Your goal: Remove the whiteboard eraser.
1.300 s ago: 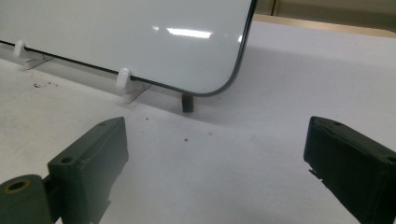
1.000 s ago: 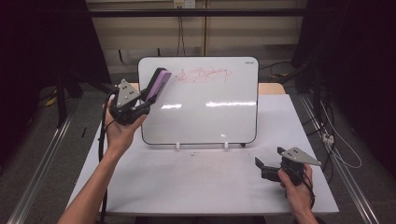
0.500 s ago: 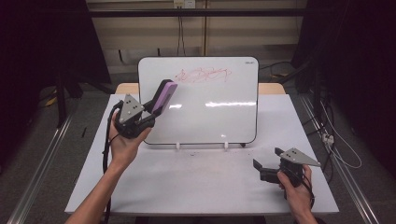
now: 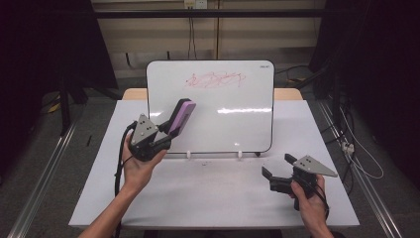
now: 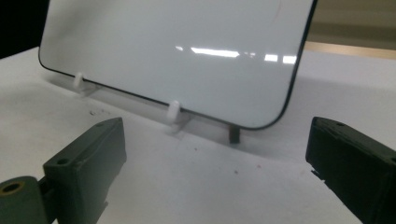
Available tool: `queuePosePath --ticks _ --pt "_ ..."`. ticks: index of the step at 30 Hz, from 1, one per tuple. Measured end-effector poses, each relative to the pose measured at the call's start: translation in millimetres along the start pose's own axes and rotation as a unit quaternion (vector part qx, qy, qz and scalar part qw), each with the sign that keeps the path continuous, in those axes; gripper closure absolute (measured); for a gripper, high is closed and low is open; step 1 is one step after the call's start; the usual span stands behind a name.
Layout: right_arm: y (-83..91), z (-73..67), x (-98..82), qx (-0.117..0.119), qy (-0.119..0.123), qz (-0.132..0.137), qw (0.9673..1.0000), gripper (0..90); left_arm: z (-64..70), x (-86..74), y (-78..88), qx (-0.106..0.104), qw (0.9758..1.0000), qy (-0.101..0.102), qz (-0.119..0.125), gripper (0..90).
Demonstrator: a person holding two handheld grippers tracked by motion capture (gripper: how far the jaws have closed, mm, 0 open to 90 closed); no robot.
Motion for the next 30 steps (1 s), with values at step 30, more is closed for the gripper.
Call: queuePosePath --ticks 30 --pt "-50.8 -66.0 72.7 0.170 0.001 0.045 0.9844 3.6 43.6 -15.1 -2.9 -0.040 0.9988 0.020 0.017 64.0"
Point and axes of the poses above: each handheld gripper's, and its own axes: y roughly backward along the jaws, x roughly out of its top, z roughly to its right, the point moved 1 cm from there along -y, roughly forward along the jaws, and after that the axes turned 6 degrees about -z, right-handed, at the moved point
